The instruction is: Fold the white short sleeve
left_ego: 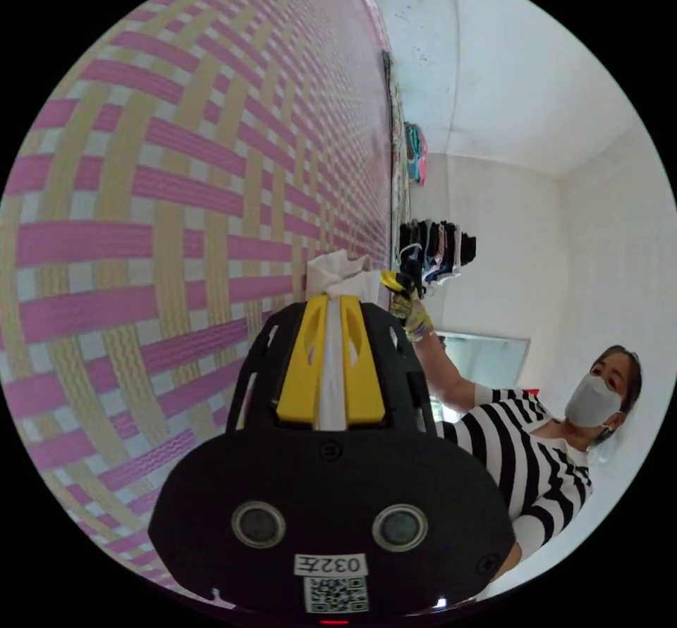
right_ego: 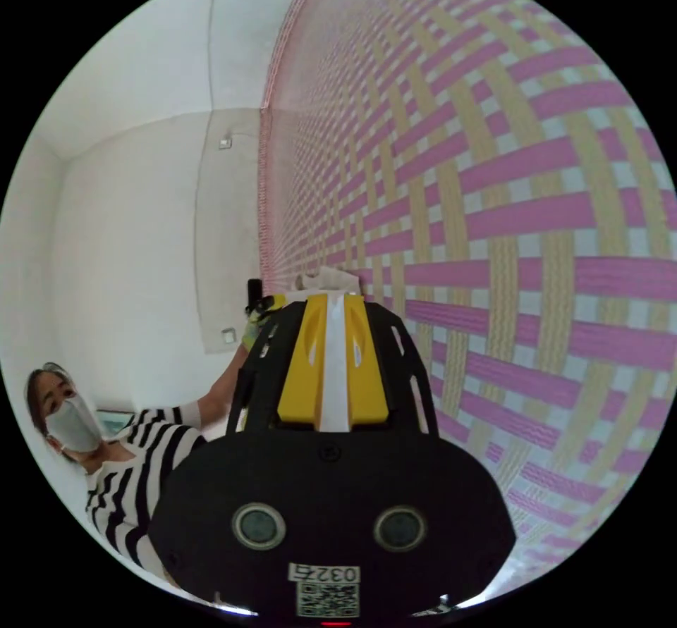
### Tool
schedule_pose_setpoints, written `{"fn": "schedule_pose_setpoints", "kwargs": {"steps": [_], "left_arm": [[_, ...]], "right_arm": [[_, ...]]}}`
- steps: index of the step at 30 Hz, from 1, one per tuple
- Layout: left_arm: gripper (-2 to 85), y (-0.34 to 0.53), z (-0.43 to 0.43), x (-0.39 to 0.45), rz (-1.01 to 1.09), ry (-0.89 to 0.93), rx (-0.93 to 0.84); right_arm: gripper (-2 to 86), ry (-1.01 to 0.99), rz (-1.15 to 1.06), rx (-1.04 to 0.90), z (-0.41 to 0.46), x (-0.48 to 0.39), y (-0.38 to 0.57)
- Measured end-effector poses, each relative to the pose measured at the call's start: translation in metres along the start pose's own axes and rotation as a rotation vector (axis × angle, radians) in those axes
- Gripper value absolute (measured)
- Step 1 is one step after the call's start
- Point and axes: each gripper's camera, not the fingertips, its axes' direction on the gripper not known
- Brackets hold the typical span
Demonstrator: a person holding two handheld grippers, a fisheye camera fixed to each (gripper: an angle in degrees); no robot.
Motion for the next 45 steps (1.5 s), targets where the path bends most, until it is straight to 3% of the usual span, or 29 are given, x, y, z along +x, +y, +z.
{"fn": "schedule_pose_setpoints", "kwargs": {"steps": [2,5,11,14,18,24,28,32,36,41,45], "left_arm": [[0.4,0.017,-0.018,0.019,0.038,-0.025,0.174],[-0.8,0.032,-0.016,0.05,0.156,-0.032,0.276],[-0.9,-0.005,0.041,0.061,0.198,-0.156,0.022],[-0.9,-0.019,0.041,0.046,0.154,-0.172,0.031],[-0.9,-0.023,0.041,0.042,0.155,-0.149,0.046],[-0.9,0.027,0.018,0.034,0.11,0.03,0.288],[-0.9,0.085,0.038,0.057,0.198,0.009,0.106],[-0.9,0.133,0.081,0.061,0.201,-0.125,-0.088],[-0.8,0.146,0.093,0.045,0.149,-0.216,-0.087],[0.1,0.168,0.069,0.048,0.121,-0.247,0.066],[4.3,0.183,0.064,0.038,0.075,-0.309,0.068]], "right_arm": [[3.8,0.144,-0.047,0.118,-0.017,-0.023,0.016],[0.1,0.135,-0.167,0.146,-0.011,-0.046,0.031],[-0.9,0.149,-0.264,-0.002,0.046,-0.051,0.011],[-1.0,0.208,-0.182,-0.006,0.054,-0.031,-0.007],[-1.0,0.056,-0.096,0.028,0.046,-0.004,-0.015],[-1.0,-0.05,-0.081,0.172,0.016,-0.001,0.026],[-1.0,0.036,-0.214,0.047,0.017,-0.028,0.088],[-1.0,0.11,-0.305,-0.117,0.061,-0.037,0.147],[-0.8,0.265,-0.192,-0.184,0.094,-0.01,0.159],[2.2,0.283,-0.185,-0.059,0.068,-0.016,0.178],[7.7,0.302,-0.087,0.032,0.051,0.008,0.189]]}}
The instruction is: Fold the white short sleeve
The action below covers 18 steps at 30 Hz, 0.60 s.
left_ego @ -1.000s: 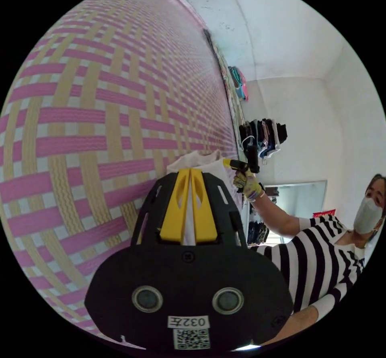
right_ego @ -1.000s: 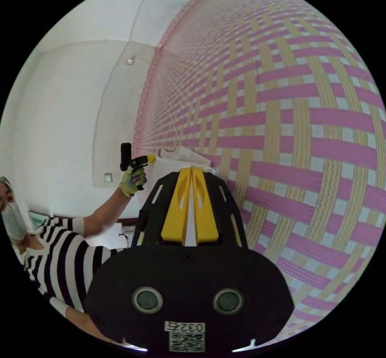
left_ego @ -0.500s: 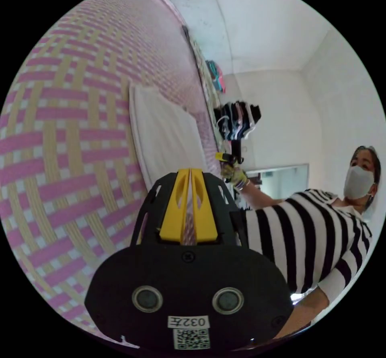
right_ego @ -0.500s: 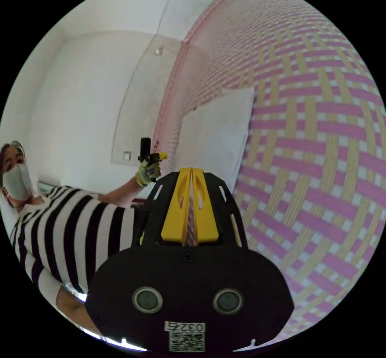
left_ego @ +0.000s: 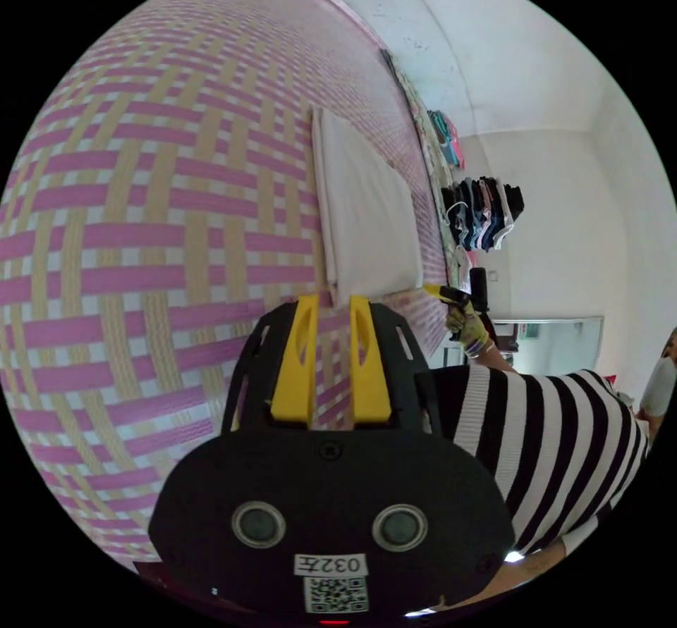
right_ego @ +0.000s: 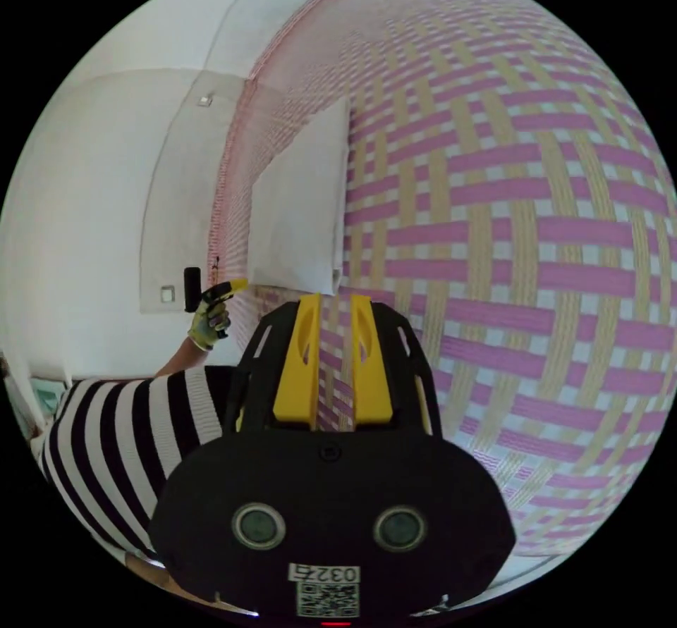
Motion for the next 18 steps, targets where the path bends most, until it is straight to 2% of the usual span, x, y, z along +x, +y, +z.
{"fn": "schedule_pose_setpoints", "kwargs": {"steps": [2,9,10,13,18], "left_arm": [[5.8,0.003,0.006,-0.005,-0.021,0.08,0.007],[3.2,-0.01,0.032,0.004,-0.017,0.089,-0.005],[1.8,-0.01,0.036,0.002,-0.026,0.097,-0.007],[-0.2,-0.005,0.051,0.003,-0.018,0.126,-0.046],[-0.8,0.013,0.093,0.033,0.102,0.176,-0.18]], "right_arm": [[8.7,-0.073,0.069,0.023,0.008,0.02,0.001],[6.9,-0.185,0.112,0.01,0.057,0.03,-0.024],[4.5,-0.218,0.126,0.01,0.065,0.035,-0.028],[0.3,-0.285,0.141,0.037,0.074,0.049,-0.029],[-0.8,-0.348,0.16,0.128,0.056,0.081,-0.01]]}}
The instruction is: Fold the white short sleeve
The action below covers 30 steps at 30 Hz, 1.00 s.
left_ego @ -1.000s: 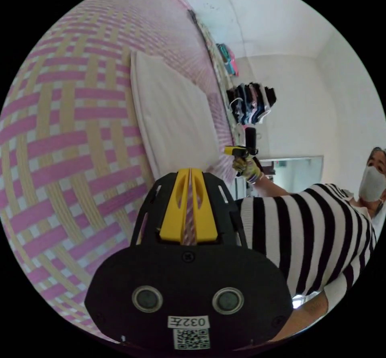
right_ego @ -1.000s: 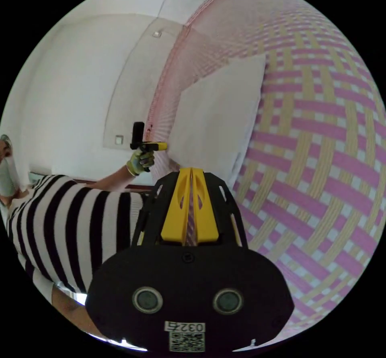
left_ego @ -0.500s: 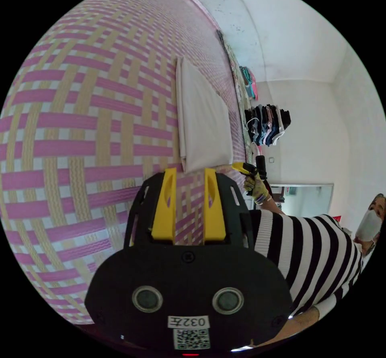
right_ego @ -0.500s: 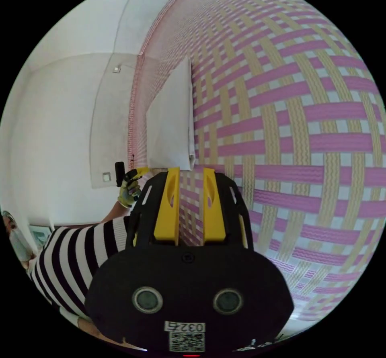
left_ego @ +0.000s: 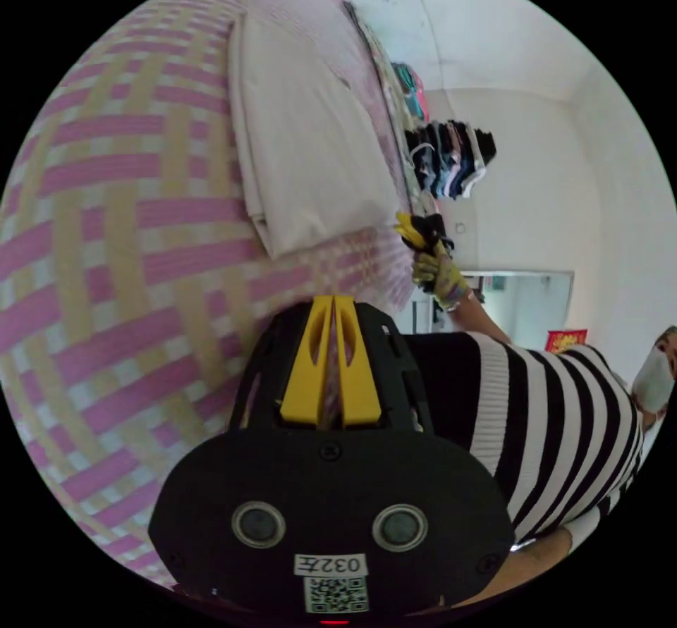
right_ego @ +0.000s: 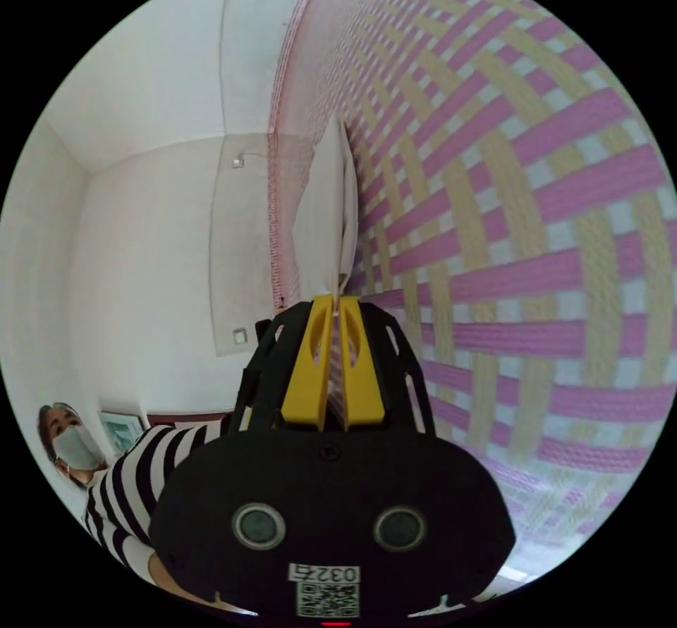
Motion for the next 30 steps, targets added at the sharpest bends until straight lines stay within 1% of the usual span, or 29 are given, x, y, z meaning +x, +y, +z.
{"fn": "schedule_pose_setpoints", "kwargs": {"steps": [2,3,6,9,11,13,16,19,25,30], "left_arm": [[-0.8,0.005,0.012,0.011,0.065,0.147,0.006],[-0.7,0.006,0.011,0.012,0.066,0.165,0.019],[-0.3,0.001,-0.004,0.009,0.03,0.158,0.082],[1.5,-0.025,-0.021,0.007,0.005,0.134,0.108],[4.1,-0.055,-0.027,0.007,-0.001,0.171,0.124],[6.7,-0.081,-0.026,0.002,-0.051,0.211,0.133],[9.4,-0.116,-0.022,-0.014,-0.132,0.265,0.144],[11.4,-0.142,-0.023,-0.019,-0.169,0.199,0.143],[10.1,-0.193,-0.019,-0.022,-0.151,0.17,0.089],[8.7,-0.229,-0.003,-0.022,-0.101,0.17,-0.033]], "right_arm": [[-0.8,0.028,0.019,0.046,-0.03,0.018,0.008],[-0.8,0.037,0.025,0.052,-0.038,0.023,0.01],[-0.6,0.116,0.079,0.076,-0.079,0.053,0.017],[0.0,0.113,0.126,0.169,-0.115,0.08,0.025],[2.7,0.109,0.128,0.237,-0.13,0.093,0.029],[5.6,0.096,0.125,0.259,-0.132,0.101,0.028],[8.0,0.06,0.124,0.249,-0.128,0.116,0.022],[9.0,0.031,0.122,0.227,-0.127,0.132,0.015],[9.7,-0.024,0.096,0.183,-0.136,0.167,-0.002],[9.6,-0.054,0.078,0.138,-0.149,0.196,-0.02]]}}
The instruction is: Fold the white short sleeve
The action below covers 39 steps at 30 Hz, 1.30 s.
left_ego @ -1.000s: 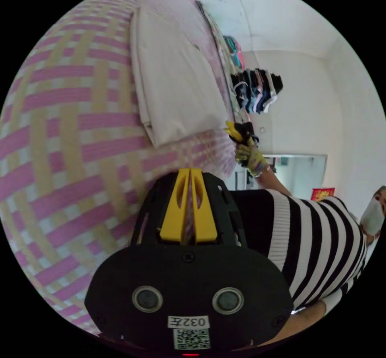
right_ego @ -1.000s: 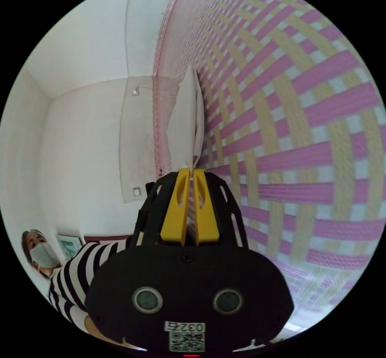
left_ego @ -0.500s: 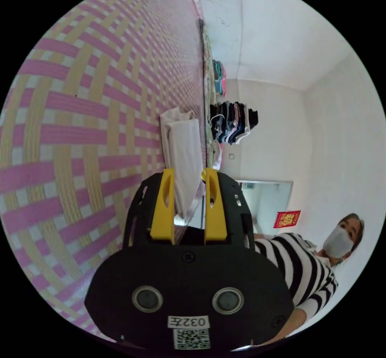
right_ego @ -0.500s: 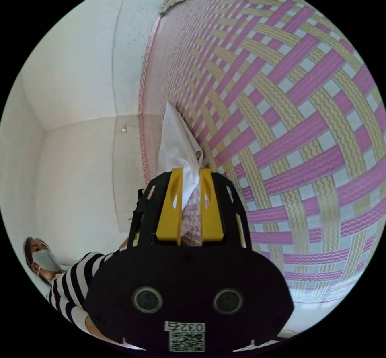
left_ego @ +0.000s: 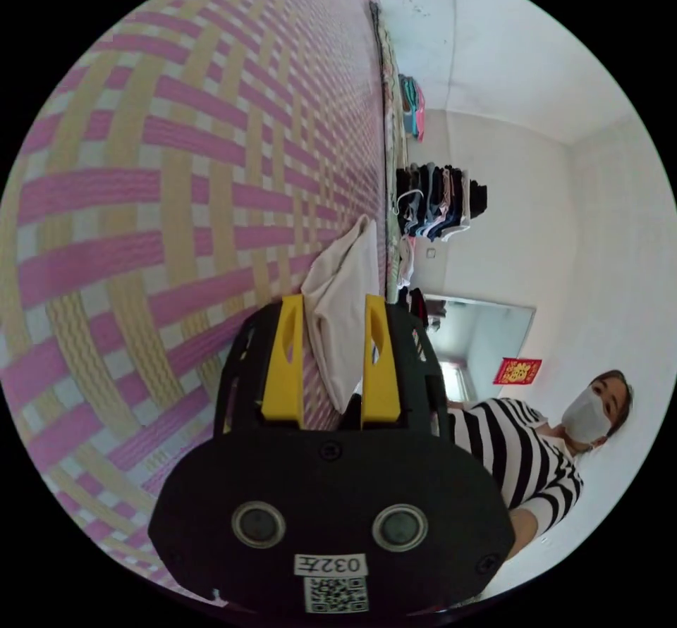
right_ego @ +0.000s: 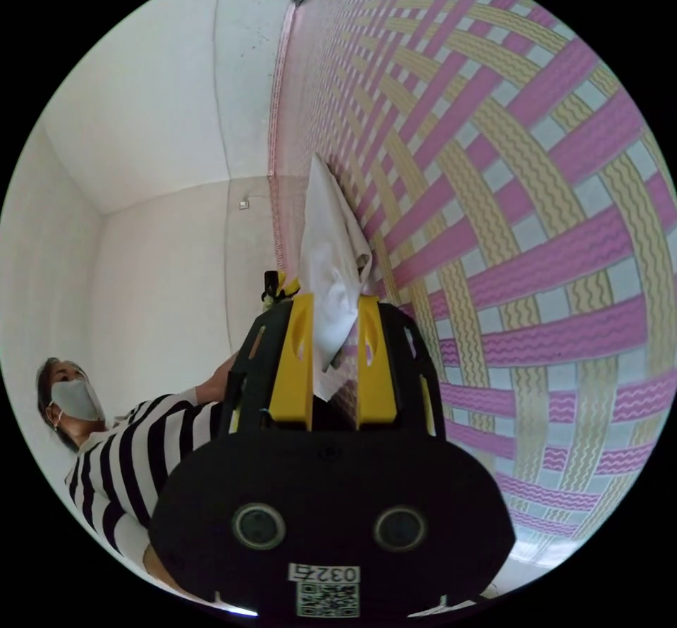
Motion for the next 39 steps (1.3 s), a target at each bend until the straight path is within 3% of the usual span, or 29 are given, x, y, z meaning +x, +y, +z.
{"fn": "schedule_pose_setpoints", "kwargs": {"steps": [8,15,19,26,36,39], "left_arm": [[9.0,-0.023,0.031,-0.001,0.105,-0.003,-0.168],[10.0,-0.02,0.075,0.002,0.176,-0.037,-0.138],[10.9,-0.006,0.101,0.021,0.253,-0.169,-0.137],[10.2,0.017,0.127,0.017,0.235,-0.293,0.025],[10.2,-0.005,0.183,0.01,0.313,-0.278,-0.054],[6.7,-0.011,0.199,0.007,0.328,-0.263,-0.052]], "right_arm": [[8.9,-0.063,0.003,-0.071,-0.022,0.05,-0.041],[8.7,-0.11,-0.018,-0.121,-0.031,0.086,-0.078],[9.1,-0.079,-0.015,-0.14,-0.043,0.105,-0.086],[8.7,-0.062,-0.006,-0.109,-0.045,0.142,-0.097],[8.8,-0.04,0.005,-0.069,-0.016,0.187,-0.116],[8.3,-0.044,0.009,-0.053,-0.002,0.204,-0.122]]}}
